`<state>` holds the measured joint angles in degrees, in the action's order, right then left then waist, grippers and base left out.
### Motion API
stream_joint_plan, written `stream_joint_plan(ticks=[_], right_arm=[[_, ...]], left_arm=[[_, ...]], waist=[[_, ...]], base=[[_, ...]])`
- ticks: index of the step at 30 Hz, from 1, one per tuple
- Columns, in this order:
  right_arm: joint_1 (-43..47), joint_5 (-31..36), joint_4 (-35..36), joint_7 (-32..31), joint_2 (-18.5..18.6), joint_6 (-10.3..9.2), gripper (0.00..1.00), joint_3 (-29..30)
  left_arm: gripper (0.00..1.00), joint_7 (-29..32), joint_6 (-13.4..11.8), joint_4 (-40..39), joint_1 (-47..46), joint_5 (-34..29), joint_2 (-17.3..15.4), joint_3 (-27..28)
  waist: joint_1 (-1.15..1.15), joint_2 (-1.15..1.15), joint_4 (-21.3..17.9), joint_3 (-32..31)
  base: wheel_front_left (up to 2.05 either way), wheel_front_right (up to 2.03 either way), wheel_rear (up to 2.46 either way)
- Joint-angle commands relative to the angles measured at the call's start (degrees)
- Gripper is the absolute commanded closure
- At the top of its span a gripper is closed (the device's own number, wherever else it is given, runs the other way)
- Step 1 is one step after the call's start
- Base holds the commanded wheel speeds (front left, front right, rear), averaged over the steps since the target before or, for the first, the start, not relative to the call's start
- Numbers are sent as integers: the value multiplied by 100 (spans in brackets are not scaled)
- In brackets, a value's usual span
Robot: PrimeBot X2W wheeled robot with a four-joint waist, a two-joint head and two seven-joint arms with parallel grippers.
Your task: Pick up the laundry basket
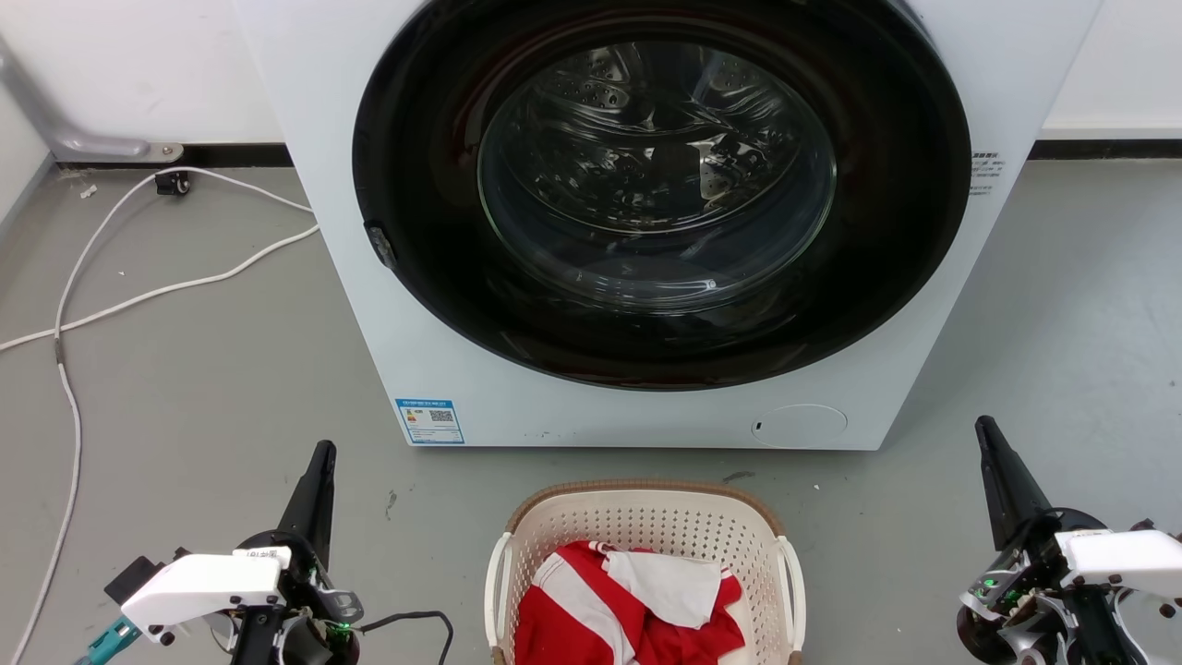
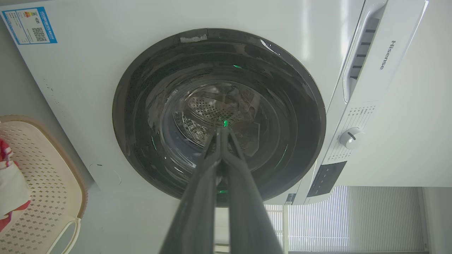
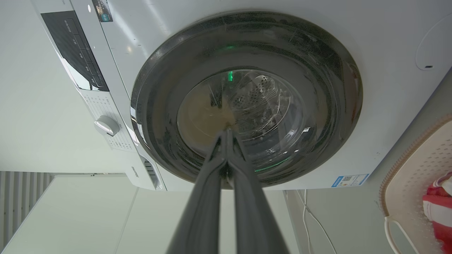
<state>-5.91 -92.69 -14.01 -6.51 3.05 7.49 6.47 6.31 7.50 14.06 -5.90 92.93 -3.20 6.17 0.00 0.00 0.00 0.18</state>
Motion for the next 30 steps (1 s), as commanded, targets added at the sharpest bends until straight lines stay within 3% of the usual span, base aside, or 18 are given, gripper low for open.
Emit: stream_joint_plan(ticks=[1, 22, 23, 30], right_arm=[[-55, 43, -4, -14, -14, 0, 100, 7], [-56, 37, -4, -18, -17, 0, 100, 10], [9, 15, -13, 2, -2, 1, 0, 2], [154, 87, -73, 134, -15, -1, 0, -74]], left_arm=[[100, 0, 10, 7, -57, -39, 9, 17], [100, 11, 9, 8, -58, -50, 15, 30], [0, 2, 0, 15, 10, -8, 13, 5], [0, -131, -2, 29, 173, -93, 38, -43]], waist=[[0, 0, 0, 0], [0, 0, 0, 0], [0, 0, 0, 0], [1, 0, -2, 4]], base=[[0, 0, 0], [0, 0, 0], [0, 0, 0], [0, 0, 0]])
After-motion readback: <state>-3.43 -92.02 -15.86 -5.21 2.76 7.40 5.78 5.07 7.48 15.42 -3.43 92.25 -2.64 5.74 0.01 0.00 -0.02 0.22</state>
